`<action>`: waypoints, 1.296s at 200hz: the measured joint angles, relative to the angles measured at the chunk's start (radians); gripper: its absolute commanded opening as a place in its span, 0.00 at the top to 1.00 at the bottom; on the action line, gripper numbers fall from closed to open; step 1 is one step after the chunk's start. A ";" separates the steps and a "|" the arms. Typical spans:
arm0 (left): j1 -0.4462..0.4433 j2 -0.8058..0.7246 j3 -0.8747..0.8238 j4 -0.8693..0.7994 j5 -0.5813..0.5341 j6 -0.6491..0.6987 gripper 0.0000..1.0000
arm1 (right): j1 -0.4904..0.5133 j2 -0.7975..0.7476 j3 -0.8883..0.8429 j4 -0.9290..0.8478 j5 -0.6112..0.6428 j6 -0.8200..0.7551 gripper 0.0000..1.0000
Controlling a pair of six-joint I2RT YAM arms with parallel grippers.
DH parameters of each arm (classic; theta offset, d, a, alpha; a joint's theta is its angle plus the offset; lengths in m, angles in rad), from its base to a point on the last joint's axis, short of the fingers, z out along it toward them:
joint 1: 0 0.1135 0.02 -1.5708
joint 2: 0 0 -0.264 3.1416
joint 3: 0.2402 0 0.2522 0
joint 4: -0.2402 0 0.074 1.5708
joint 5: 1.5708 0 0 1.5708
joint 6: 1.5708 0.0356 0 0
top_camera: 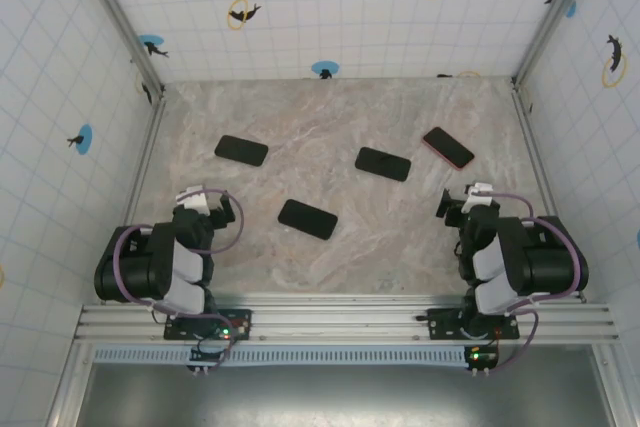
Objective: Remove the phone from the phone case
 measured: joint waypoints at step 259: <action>0.000 -0.217 0.309 -0.528 -0.117 -0.160 0.02 | -0.005 -0.251 0.046 -0.246 -0.116 -0.014 0.01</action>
